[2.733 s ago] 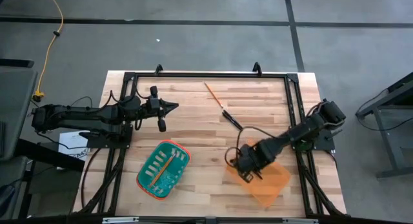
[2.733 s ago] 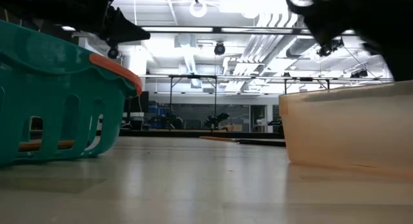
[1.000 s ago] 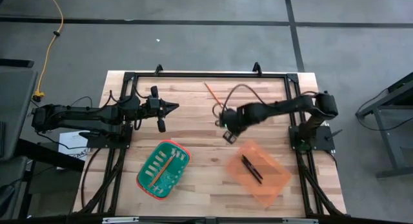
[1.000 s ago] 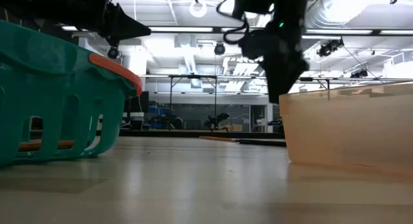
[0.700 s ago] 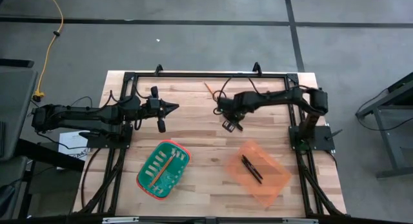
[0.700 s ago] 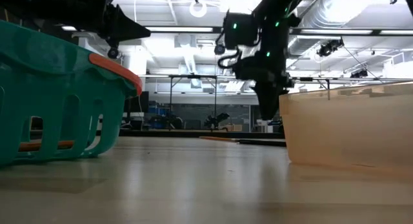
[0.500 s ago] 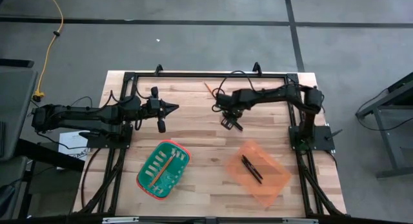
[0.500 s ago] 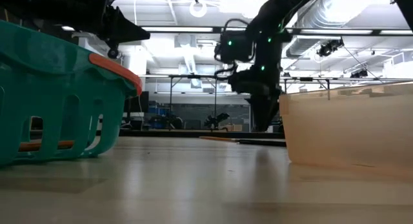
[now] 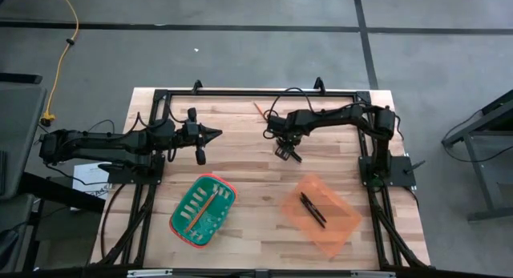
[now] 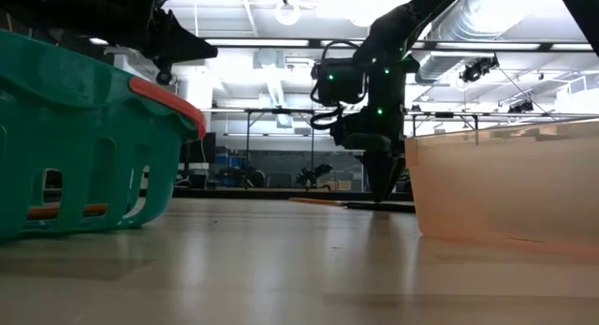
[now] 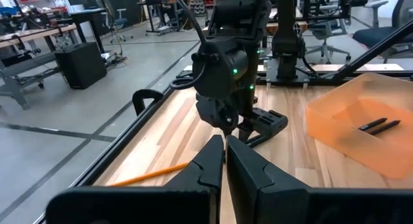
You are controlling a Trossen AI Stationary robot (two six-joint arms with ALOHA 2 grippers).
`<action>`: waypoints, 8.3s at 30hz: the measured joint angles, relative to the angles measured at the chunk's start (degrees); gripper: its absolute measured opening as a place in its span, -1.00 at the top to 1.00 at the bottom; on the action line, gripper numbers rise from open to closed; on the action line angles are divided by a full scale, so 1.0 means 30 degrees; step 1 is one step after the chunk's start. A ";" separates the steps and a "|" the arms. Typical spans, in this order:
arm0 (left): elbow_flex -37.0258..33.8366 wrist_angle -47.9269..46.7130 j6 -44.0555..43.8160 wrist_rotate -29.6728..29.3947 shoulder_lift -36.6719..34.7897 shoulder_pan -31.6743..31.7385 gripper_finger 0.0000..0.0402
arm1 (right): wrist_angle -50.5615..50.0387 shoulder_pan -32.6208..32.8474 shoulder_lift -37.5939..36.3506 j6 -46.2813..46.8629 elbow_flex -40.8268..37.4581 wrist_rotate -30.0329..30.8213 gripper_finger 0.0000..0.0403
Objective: Sort pens & pencils
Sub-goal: Put the black pen into the orange bin
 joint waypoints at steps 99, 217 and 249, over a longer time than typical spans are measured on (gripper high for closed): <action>0.0000 -0.0083 -0.0258 -0.0051 -0.0007 0.0000 0.95 | 0.2426 1.5924 -0.9289 2.3142 -1.0216 -0.1256 0.70; 0.0000 0.0111 0.0175 -0.0058 -0.0001 0.0000 0.95 | -0.5660 1.5351 -0.6013 1.8390 -0.0772 -0.1986 0.95; 0.0000 0.0007 -0.0036 -0.0044 -0.0007 0.0000 0.95 | 0.1126 1.6762 -0.6176 2.4901 -0.7207 -0.3119 0.65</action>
